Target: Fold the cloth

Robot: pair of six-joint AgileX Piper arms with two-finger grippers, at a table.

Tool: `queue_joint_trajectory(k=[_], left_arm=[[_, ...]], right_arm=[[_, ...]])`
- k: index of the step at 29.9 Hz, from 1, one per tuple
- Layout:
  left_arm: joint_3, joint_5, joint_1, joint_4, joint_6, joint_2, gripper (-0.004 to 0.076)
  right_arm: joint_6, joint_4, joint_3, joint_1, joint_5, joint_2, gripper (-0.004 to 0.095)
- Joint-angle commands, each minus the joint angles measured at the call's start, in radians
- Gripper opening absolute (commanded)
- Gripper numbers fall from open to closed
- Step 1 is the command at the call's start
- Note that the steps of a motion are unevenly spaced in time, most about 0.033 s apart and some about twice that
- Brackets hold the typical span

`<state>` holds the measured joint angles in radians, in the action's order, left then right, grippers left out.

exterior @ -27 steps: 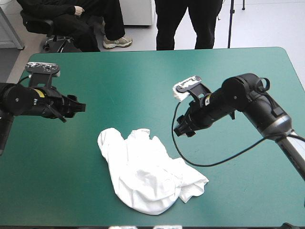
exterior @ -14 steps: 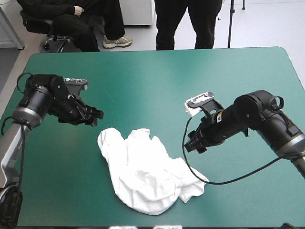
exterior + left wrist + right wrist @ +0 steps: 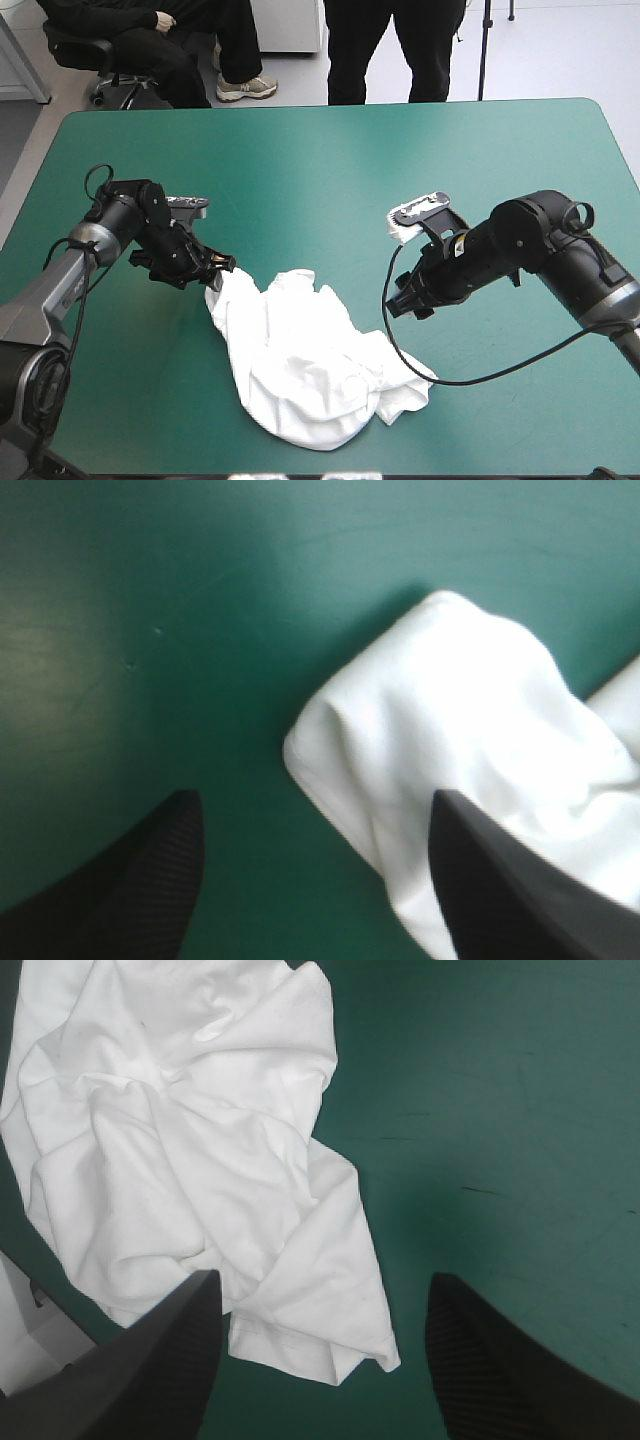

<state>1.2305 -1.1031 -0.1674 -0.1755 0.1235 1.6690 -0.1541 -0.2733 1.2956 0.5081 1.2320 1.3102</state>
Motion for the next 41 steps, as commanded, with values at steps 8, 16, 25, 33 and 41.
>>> queue_joint_trajectory(k=[8,16,25,33,41], left_arm=[[0.021,0.064,-0.104,0.057,-0.046,0.090,0.0455],[0.021,0.080,-0.104,0.082,-0.037,0.096,-0.0011],[0.021,0.057,-0.104,0.080,-0.035,0.096,-0.0017],[0.021,0.052,-0.104,0.078,-0.035,0.096,-0.0017],[0.021,0.045,-0.104,0.078,-0.035,0.096,-0.0017]], right_arm=[[0.010,-0.024,0.026,-0.007,-0.027,-0.032,0.0553],[0.014,-0.028,0.024,-0.005,0.016,-0.032,0.0554],[0.116,0.211,-0.024,0.181,0.012,-0.032,0.0554],[0.350,0.316,-0.252,0.295,-0.117,-0.032,0.0554],[0.462,0.239,-0.449,0.292,-0.310,-0.030,0.0554]])
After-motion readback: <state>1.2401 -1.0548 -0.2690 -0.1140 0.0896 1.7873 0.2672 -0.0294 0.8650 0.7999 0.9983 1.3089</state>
